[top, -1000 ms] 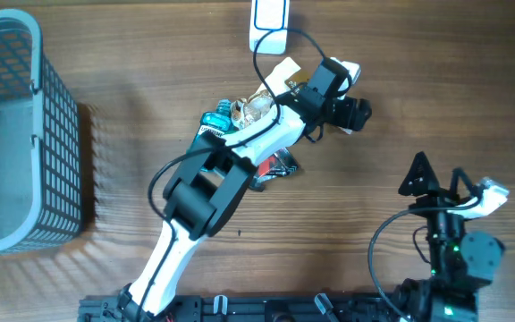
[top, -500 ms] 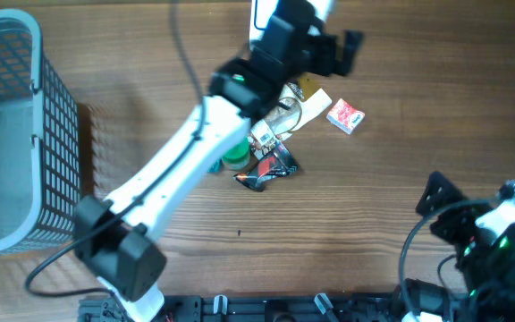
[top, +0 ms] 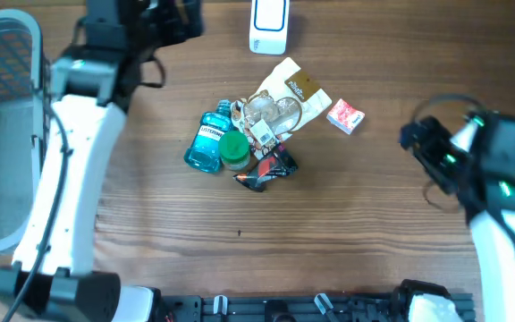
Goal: Scan the item barcode
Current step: 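Move the right gripper over the tissue pack and grasp it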
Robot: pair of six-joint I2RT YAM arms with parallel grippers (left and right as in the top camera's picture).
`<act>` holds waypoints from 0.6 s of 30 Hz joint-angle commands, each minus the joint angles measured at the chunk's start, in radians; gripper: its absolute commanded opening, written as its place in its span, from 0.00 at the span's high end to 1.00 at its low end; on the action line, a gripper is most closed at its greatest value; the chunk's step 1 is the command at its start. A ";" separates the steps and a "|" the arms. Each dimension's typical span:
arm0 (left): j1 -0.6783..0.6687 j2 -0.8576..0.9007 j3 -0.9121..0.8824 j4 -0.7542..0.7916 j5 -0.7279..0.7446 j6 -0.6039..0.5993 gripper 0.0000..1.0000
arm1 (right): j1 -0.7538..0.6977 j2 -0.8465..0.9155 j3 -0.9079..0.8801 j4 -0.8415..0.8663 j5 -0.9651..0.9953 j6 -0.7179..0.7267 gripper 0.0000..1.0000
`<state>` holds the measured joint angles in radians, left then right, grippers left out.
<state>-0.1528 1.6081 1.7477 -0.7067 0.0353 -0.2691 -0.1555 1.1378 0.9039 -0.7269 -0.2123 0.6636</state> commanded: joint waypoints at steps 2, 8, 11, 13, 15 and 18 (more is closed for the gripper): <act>0.033 -0.013 -0.003 -0.055 0.019 0.133 0.00 | 0.211 0.233 0.080 0.060 0.115 0.217 0.00; 0.034 -0.013 -0.003 -0.056 -0.070 0.210 0.00 | 0.407 0.460 0.284 0.048 0.294 0.277 0.00; 0.034 -0.013 -0.003 -0.058 -0.148 0.211 0.00 | 0.412 0.552 0.359 0.047 0.292 0.290 0.00; 0.034 -0.012 -0.003 -0.058 -0.160 0.214 0.00 | 0.410 0.613 0.395 0.050 0.303 0.299 0.00; 0.034 -0.012 -0.003 -0.057 -0.160 0.214 0.00 | 0.410 0.678 0.433 0.048 0.310 0.296 0.00; 0.034 -0.012 -0.003 -0.057 -0.161 0.214 0.00 | 0.410 0.739 0.459 0.045 0.309 0.299 0.00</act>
<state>-0.1223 1.5982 1.7473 -0.7635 -0.0917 -0.0803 0.2573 1.7981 1.3190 -0.6750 0.0570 0.9398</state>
